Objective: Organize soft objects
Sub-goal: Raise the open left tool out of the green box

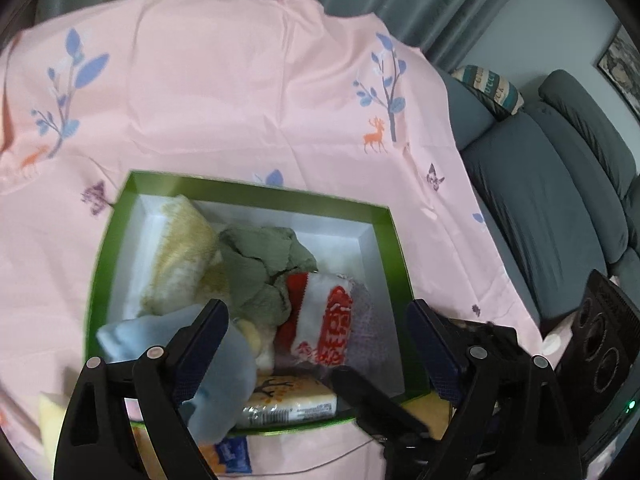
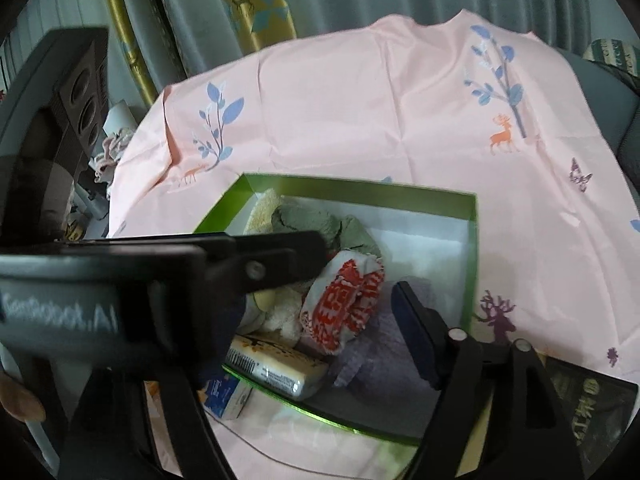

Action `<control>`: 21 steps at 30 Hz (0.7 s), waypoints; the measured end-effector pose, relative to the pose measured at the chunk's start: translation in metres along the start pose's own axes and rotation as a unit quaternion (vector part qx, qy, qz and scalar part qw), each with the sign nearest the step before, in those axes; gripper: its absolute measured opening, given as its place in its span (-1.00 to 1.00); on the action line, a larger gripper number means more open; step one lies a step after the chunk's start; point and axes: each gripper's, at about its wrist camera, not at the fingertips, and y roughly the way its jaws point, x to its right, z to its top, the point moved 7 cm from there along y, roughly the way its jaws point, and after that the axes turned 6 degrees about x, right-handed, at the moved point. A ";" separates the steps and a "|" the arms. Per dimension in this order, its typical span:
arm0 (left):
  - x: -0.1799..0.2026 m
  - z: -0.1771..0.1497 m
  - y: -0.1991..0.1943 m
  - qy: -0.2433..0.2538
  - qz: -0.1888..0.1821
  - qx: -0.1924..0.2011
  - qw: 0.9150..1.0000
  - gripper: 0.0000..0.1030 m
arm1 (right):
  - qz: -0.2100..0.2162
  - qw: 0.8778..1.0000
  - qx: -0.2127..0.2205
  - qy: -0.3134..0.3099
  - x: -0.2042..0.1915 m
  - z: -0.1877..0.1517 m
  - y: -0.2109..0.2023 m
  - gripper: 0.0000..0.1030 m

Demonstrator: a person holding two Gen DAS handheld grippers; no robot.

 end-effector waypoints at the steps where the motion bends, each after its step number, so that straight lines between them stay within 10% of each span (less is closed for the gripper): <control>1: 0.001 0.001 -0.007 0.001 0.003 0.011 1.000 0.76 | -0.006 1.000 0.010 -0.002 0.001 0.001 -0.007 0.59; 21: 0.019 -0.027 -0.094 0.024 0.016 0.098 0.995 0.96 | -0.029 0.995 0.075 -0.059 -0.020 -0.010 -0.101 0.73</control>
